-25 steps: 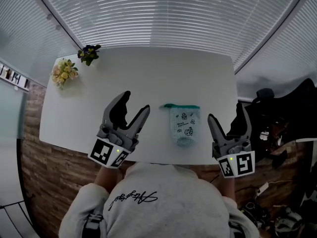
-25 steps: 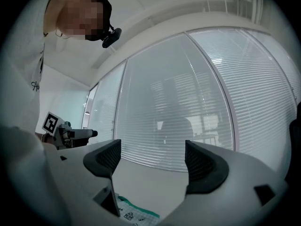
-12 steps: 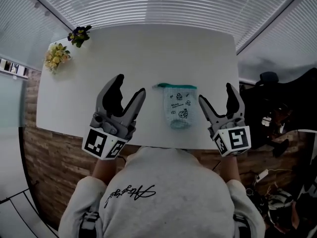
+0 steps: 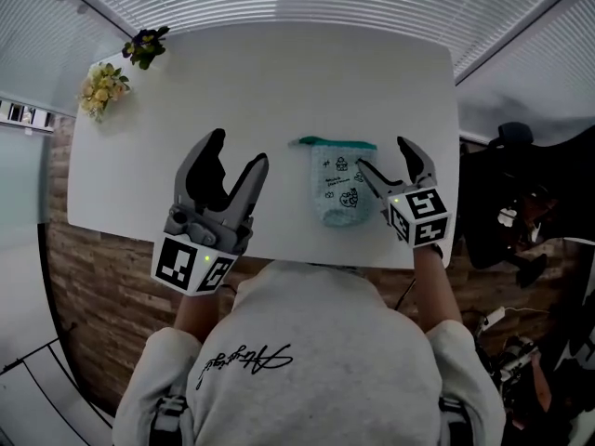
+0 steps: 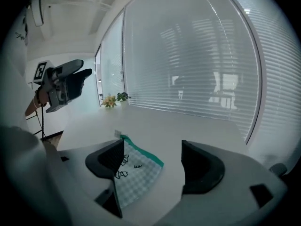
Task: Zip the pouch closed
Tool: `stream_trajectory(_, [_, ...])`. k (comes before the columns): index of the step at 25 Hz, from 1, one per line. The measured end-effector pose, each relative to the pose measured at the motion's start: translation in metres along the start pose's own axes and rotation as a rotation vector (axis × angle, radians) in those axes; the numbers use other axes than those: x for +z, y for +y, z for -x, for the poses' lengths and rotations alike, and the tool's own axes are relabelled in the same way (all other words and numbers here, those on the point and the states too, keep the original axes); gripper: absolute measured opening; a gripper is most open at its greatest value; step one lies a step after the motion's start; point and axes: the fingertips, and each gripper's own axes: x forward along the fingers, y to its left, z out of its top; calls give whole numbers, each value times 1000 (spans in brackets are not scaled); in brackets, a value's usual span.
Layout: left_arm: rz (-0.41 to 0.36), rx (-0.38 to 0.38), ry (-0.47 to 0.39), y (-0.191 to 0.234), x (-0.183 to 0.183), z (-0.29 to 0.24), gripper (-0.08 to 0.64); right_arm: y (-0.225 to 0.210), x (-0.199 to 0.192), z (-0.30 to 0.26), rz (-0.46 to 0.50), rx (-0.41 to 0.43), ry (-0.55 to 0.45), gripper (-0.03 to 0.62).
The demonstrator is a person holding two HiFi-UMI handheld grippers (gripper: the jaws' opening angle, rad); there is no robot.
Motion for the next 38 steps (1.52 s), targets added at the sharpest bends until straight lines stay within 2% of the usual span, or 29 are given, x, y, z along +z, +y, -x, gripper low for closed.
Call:
stream_trajectory(6, [8,10,8,2,-5,2,259,-2,-27,-20,-52,14,130,350])
stream_trajectory(10, [13,17,13,4,-8,3,259,2,-42,-31,-30,28,202,342])
stream_trajectory(16, [5,17,21,6,-10,2,259,3,-48,-41,-81,55,246,322])
stream_trajectory(21, [4,19,28,6,-12,3,259,5,-52,-46,-118,94,293,264])
stream_trajectory(24, [5,28,30,10,-13,3,259,0,-53,-48,-105,74,302,218])
stream_trajectory(26, [4,29,31,11,-13,2,259,-4,-54,-48,-99,59,304,165])
stream_trajectory(33, [7,23,39,12,-16,-3,259,-1,-55,-47,-1,46,305,109])
stream_trajectory(38, [13,21,41,12,-19,-6,259,2,-51,-47,24,56,269,64])
